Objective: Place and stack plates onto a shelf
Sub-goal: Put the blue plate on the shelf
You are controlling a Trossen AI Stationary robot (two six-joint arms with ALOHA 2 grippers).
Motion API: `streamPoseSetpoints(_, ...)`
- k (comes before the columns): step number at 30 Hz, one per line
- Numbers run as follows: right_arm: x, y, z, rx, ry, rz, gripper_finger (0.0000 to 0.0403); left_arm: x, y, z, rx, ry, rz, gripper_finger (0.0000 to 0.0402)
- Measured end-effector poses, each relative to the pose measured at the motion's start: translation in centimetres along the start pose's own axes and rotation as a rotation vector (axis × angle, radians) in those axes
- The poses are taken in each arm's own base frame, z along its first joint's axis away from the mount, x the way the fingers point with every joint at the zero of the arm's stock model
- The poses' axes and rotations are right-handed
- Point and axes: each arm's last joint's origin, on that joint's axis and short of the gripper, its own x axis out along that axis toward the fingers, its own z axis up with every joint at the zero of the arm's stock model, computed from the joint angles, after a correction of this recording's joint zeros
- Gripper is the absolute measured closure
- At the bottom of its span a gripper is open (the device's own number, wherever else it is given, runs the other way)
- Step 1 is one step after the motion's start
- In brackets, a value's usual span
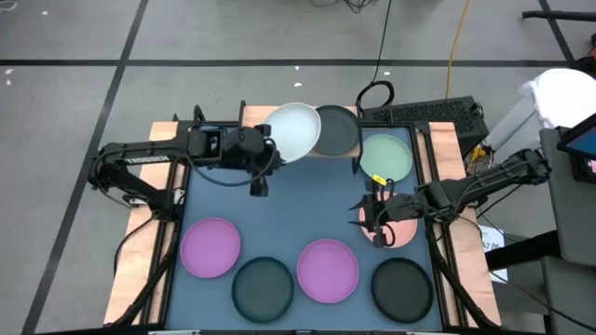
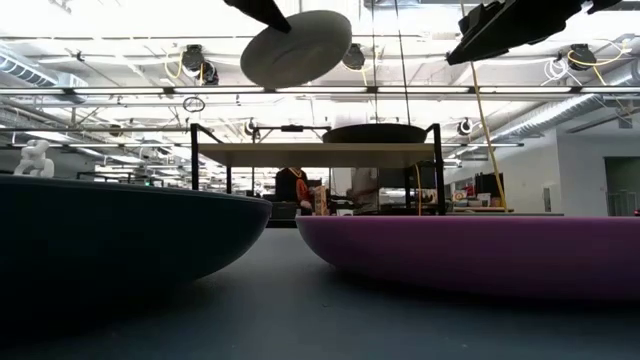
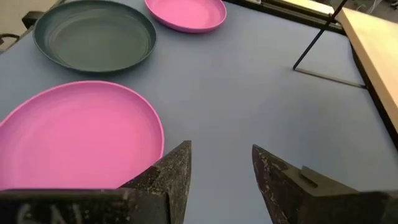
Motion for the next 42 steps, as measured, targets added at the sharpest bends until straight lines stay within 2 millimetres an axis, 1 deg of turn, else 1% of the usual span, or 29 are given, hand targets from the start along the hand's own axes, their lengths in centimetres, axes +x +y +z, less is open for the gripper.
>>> streamPoseSetpoints(4, 0.0, 0.0, -0.2, 0.019, 0.021, 0.001, 0.025, 0.0, 0.5, -0.1, -0.102, -0.004, 0.016, 0.0391)
streamPoseSetpoints(7, 0.0, 0.0, -0.2, 0.044, 0.02, 0.002, 0.025, 0.2, 0.5, -0.2, -0.169, -0.001, 0.024, 0.0391)
streamPoseSetpoints(12, 0.0, 0.0, -0.2, 0.066, 0.02, 0.002, 0.025, 1.1, 0.3, -1.2, -0.264, 0.063, 0.13, 0.0391)
streamPoseSetpoints(17, 0.0, 0.0, -0.2, 0.074, 0.02, 0.002, 0.025, 2.5, 0.0, -2.8, -0.265, 0.117, 0.166, 0.0391)
streamPoseSetpoints(24, 0.0, 0.0, -0.2, 0.078, 0.019, 0.002, 0.025, 4.6, 0.0, -4.3, -0.292, 0.075, 0.2, 0.0391)
streamPoseSetpoints(29, 0.0, 0.0, -0.2, 0.078, 0.019, 0.002, 0.025, 5.0, 0.3, -5.2, -0.313, 0.099, 0.211, 0.0391)
streamPoseSetpoints(42, 0.0, 0.0, -0.2, 0.09, 0.019, 0.003, 0.025, 5.1, 1.2, -5.5, -0.349, 0.093, 0.239, 0.0392)
